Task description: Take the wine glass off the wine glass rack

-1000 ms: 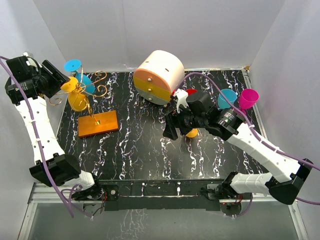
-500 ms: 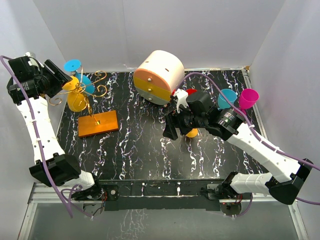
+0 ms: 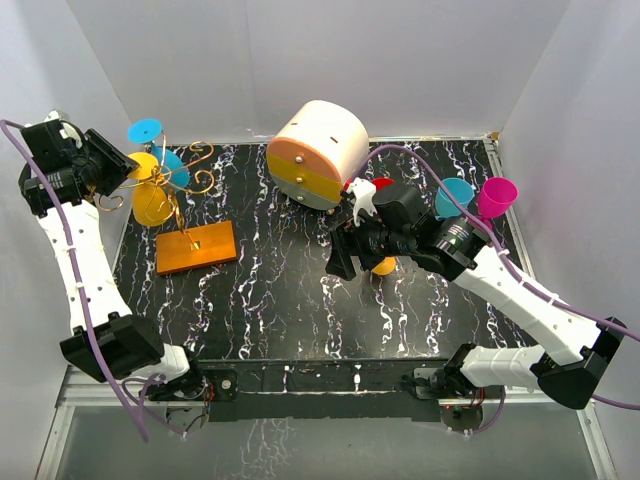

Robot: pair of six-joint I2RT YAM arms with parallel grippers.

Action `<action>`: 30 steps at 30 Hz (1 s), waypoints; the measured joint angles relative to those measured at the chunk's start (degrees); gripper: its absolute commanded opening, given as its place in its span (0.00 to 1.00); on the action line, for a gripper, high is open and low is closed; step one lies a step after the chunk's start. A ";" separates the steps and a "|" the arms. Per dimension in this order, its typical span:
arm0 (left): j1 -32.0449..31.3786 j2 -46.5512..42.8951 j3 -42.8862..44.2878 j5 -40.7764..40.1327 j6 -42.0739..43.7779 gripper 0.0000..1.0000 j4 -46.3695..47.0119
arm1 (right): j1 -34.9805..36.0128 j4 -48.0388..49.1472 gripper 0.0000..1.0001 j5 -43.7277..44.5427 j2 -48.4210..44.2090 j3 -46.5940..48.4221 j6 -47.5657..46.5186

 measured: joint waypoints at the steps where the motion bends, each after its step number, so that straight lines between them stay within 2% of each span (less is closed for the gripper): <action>1: 0.00 -0.09 -0.24 -0.31 -0.24 0.35 0.07 | 0.00 0.00 0.72 0.00 0.00 0.00 0.00; 8: 0.00 -0.68 -1.75 -1.25 -2.32 0.29 1.29 | 0.00 0.00 0.72 0.00 0.00 0.00 0.00; 16: 0.00 -5.33 -7.69 -2.05 -6.99 0.13 5.33 | 0.00 0.00 0.72 0.00 0.00 0.00 0.00; 26: 0.02 -9.09 -11.87 -2.23 -13.07 0.01 9.81 | 0.00 0.00 0.72 0.00 0.00 0.00 0.00; 30: 0.02 -9.29 -12.37 -2.51 -14.67 0.00 10.08 | 0.00 0.00 0.72 0.00 0.00 0.00 0.00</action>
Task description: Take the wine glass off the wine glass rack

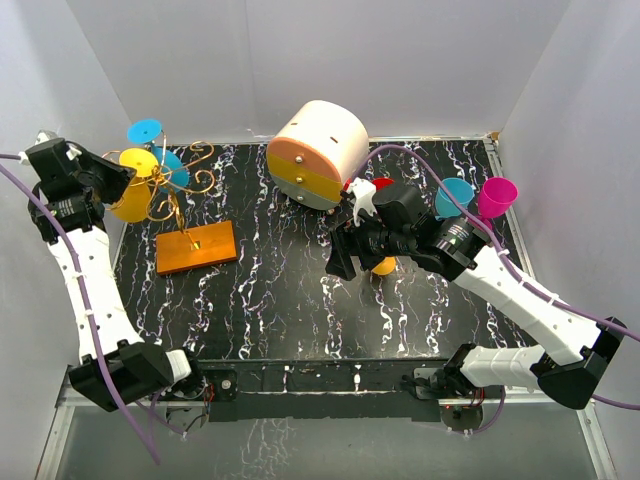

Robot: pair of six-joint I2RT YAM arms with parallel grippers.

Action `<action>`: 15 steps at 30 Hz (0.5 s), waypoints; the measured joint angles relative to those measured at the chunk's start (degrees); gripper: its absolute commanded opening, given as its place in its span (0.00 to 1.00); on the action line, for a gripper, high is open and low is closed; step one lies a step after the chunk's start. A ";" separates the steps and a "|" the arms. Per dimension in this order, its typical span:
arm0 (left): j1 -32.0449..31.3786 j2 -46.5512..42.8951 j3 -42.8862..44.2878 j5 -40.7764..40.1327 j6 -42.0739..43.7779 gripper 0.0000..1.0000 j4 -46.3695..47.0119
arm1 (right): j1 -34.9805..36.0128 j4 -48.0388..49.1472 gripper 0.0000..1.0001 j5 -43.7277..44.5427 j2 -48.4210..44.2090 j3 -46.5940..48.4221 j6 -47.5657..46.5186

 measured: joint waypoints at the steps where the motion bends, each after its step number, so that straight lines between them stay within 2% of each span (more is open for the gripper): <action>1: 0.00 -0.09 -0.11 -0.11 -0.33 0.00 0.00 | 0.00 0.00 0.72 0.00 0.00 0.00 0.00; 15: 0.00 -3.58 0.11 -4.85 -3.34 0.00 -2.27 | 0.00 0.00 0.72 -0.07 0.00 0.00 0.02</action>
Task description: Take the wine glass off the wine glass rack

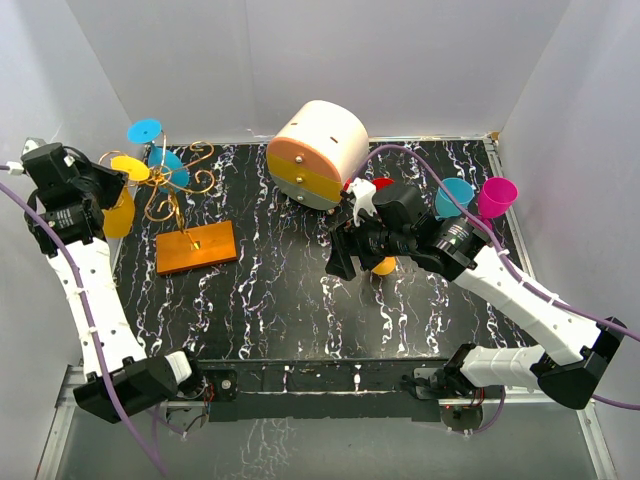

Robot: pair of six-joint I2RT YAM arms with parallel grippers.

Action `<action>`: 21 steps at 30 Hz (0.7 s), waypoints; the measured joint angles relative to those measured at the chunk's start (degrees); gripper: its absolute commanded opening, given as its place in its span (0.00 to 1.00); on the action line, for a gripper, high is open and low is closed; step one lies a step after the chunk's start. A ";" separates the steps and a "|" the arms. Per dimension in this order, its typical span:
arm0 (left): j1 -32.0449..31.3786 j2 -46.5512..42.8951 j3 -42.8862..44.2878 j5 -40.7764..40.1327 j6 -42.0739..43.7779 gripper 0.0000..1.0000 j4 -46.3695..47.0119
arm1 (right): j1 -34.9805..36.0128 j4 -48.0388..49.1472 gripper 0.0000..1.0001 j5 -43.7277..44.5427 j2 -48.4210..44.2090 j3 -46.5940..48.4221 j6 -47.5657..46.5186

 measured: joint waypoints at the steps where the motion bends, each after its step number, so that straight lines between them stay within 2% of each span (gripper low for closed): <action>1: 0.00 -0.13 0.26 -0.31 -0.07 0.00 -0.35 | 0.00 0.00 0.72 -0.04 0.00 0.00 0.00; 21: 0.09 -1.18 10.84 -8.20 0.68 0.00 -7.74 | 0.00 0.00 0.72 -0.39 0.00 0.00 0.44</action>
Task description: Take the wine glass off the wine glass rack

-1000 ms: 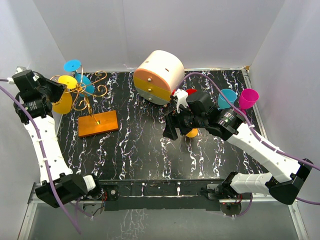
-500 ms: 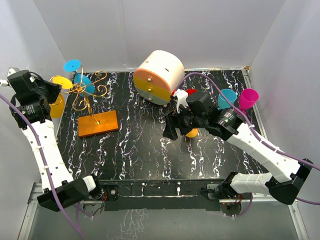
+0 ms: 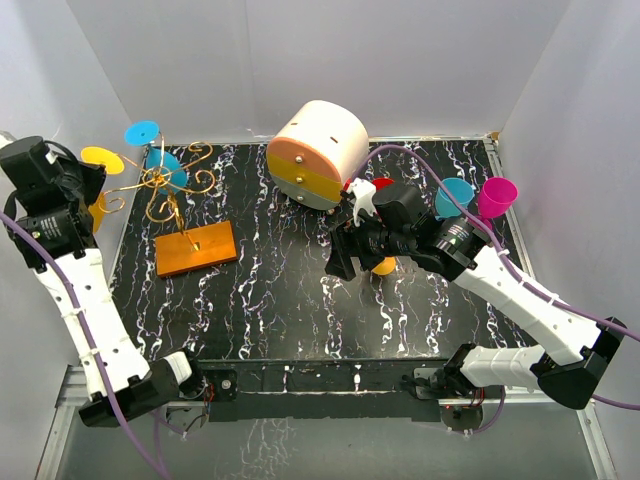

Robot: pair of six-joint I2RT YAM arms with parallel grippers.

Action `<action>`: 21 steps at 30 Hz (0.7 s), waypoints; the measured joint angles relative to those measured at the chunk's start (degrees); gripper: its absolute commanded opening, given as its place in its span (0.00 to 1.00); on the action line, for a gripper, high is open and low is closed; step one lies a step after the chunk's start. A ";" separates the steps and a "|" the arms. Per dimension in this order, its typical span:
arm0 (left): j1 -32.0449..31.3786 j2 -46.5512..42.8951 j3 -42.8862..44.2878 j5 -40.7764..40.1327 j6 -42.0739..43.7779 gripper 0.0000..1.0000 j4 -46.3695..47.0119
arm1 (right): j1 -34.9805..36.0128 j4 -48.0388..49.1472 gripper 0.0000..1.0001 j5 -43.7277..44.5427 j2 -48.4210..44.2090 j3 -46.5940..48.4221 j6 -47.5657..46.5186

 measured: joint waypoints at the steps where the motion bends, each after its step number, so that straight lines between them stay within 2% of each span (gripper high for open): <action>1: 0.02 0.00 0.59 -0.31 0.13 0.00 -0.20 | 0.00 0.00 0.72 0.00 0.00 0.00 0.04; 12: 0.13 -1.46 11.87 1.51 1.95 0.00 0.52 | 0.00 -0.02 0.72 0.42 -0.02 0.02 0.63; 18: 0.11 -3.10 15.85 9.99 2.27 0.00 7.10 | 0.00 -0.04 0.72 0.90 0.04 0.61 2.16; 21: -0.63 -3.30 15.91 16.33 -0.15 0.00 12.52 | 0.00 0.09 0.72 1.14 0.33 1.64 3.39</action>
